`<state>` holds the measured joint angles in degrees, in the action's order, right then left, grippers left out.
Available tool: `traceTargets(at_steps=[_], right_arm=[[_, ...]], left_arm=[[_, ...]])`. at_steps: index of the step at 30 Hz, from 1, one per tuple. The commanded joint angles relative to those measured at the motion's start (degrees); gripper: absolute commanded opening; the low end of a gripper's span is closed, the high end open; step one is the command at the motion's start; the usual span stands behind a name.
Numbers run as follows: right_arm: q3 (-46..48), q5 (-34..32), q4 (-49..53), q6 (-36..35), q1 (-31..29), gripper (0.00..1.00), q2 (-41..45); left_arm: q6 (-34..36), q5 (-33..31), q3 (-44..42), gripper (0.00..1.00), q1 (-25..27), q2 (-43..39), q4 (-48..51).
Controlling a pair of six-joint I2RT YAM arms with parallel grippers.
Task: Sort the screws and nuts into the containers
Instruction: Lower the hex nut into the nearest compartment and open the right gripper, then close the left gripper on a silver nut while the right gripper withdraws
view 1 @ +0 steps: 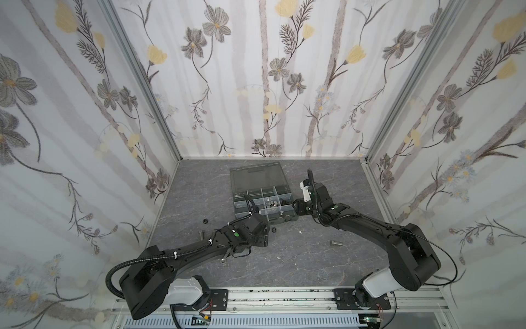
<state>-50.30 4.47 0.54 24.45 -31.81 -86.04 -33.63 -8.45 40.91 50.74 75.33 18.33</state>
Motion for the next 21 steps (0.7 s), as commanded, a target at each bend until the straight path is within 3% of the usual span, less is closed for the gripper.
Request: traceTargets(at_steps=[1, 9, 21], right_arm=[[2.3, -0.1, -3.5, 0.4, 0.6, 0.43, 3.4], [4.9, -0.7, -3.2, -0.2, 2.7, 0.45, 8.8], [6.2, -0.3, -4.4, -0.1, 3.1, 0.46, 9.7]], left_arm=[[0.0, -1.1, 1.1, 0.70, 0.2, 2.1, -0.6], [0.5, 0.0, 4.6, 0.57, 0.9, 10.5, -2.3], [-0.1, -2.1, 6.7, 0.48, 1.9, 16.8, -0.8]])
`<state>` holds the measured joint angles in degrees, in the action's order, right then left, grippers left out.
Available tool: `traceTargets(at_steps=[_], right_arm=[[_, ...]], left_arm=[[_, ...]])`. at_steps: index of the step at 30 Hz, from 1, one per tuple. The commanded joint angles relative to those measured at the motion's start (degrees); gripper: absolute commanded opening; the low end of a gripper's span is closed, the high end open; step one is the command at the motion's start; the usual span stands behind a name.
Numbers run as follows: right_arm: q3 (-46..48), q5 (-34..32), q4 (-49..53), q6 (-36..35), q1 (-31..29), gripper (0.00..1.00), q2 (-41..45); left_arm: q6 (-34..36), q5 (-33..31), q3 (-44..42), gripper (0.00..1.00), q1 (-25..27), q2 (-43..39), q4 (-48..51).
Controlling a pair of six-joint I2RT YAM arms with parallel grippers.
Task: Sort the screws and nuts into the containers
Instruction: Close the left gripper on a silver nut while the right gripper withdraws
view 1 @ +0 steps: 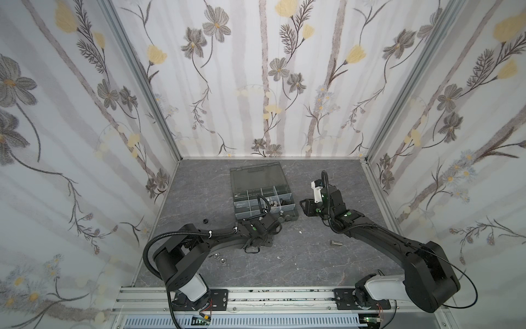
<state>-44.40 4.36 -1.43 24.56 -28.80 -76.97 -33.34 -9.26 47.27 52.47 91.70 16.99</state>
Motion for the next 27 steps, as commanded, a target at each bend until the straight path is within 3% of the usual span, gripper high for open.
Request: traceTargets(at_steps=[1, 15, 27], right_arm=[[0.3, -0.1, -2.5, -0.2, 0.1, 0.46, 0.6], [-0.1, 1.3, -2.5, 0.0, 0.9, 0.46, 0.2], [-0.3, 1.3, -1.8, 0.2, 0.8, 0.46, 1.7]], left_arm=[[-0.5, -1.2, 0.2, 0.48, 0.3, 0.4, 0.5], [-0.7, -1.2, 0.2, 0.31, 1.2, 1.3, -0.3], [0.2, -2.1, 1.1, 0.27, 1.2, -3.3, 0.7]])
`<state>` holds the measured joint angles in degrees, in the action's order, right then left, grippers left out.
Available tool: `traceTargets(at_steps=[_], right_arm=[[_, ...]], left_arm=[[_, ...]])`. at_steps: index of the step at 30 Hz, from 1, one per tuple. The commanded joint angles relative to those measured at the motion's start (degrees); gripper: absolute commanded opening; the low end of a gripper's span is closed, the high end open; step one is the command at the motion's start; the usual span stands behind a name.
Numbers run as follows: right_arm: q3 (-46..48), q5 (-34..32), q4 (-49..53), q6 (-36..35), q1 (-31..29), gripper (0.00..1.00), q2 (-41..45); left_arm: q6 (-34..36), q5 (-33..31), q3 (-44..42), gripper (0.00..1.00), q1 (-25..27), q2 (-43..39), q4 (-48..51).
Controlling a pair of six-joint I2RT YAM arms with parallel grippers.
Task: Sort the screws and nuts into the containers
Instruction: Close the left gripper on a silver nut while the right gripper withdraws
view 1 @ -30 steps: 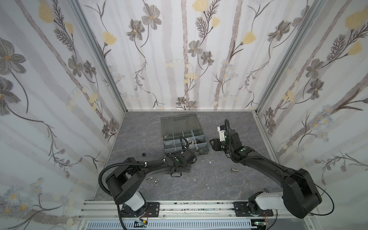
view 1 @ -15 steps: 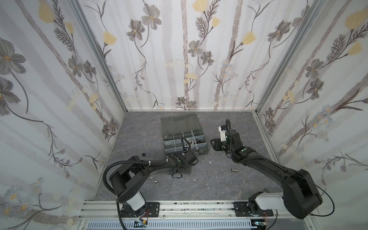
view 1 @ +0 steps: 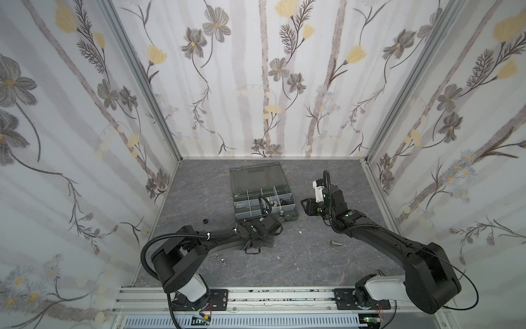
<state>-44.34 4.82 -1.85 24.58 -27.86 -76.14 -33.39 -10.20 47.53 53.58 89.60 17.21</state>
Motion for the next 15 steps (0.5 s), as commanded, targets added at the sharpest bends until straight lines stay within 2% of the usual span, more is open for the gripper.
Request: traceTargets(at_steps=[1, 4, 9, 15], right_arm=[[-0.5, 1.0, -1.1, 0.1, -0.1, 0.46, 0.9], [-1.0, 1.2, -0.8, 0.1, -0.1, 0.46, 1.1], [-0.7, 1.8, -1.0, 0.3, -0.2, 0.48, 0.9], [0.4, 1.3, -0.8, 0.3, -0.3, 0.48, 2.4]], left_arm=[[0.3, -1.4, 1.1, 0.27, 0.1, -1.6, 0.7], [0.4, -1.9, 1.2, 0.31, 0.1, -1.9, 1.2], [0.0, -1.8, -0.1, 0.55, 0.0, -1.0, 0.7], [0.8, -2.0, -0.2, 0.54, 0.0, 0.6, -0.7]])
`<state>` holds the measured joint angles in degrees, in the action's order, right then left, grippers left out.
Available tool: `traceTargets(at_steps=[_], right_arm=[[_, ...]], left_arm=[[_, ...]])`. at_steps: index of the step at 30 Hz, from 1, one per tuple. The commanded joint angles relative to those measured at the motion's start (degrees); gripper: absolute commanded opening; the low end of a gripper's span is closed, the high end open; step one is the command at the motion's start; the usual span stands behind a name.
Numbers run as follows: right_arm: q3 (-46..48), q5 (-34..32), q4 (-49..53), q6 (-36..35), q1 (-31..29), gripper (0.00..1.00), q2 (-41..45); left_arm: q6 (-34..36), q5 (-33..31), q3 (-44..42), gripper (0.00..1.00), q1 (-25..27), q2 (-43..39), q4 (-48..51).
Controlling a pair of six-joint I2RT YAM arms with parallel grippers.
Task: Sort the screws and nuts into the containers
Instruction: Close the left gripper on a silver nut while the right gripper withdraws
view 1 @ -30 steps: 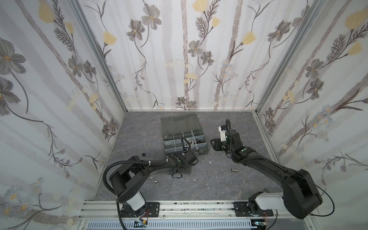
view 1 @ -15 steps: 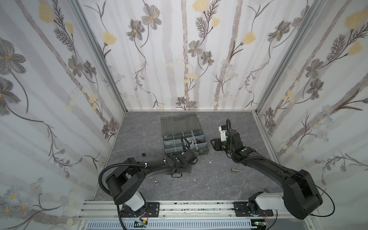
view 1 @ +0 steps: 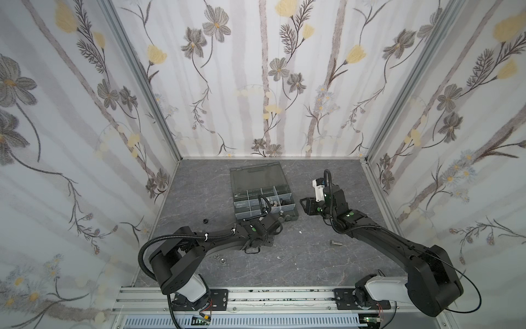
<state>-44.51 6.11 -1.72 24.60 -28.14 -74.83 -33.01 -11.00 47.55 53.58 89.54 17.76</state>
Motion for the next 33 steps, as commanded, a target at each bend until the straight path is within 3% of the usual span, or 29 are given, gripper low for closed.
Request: traceTargets(at_steps=[1, 23, 33], right_arm=[[0.9, -0.2, -0.9, 0.2, 0.1, 0.48, 1.5], [4.0, -0.5, 0.1, -0.1, 0.3, 0.48, 5.0], [4.4, -0.5, 0.6, -0.2, 0.3, 0.48, 6.4]], left_arm=[[0.6, -1.2, -0.2, 0.54, 0.0, 1.2, -1.3], [0.4, -1.3, 0.1, 0.23, 0.2, 3.4, -1.4], [2.1, -2.0, 5.7, 0.21, 0.2, -0.8, 2.1]])
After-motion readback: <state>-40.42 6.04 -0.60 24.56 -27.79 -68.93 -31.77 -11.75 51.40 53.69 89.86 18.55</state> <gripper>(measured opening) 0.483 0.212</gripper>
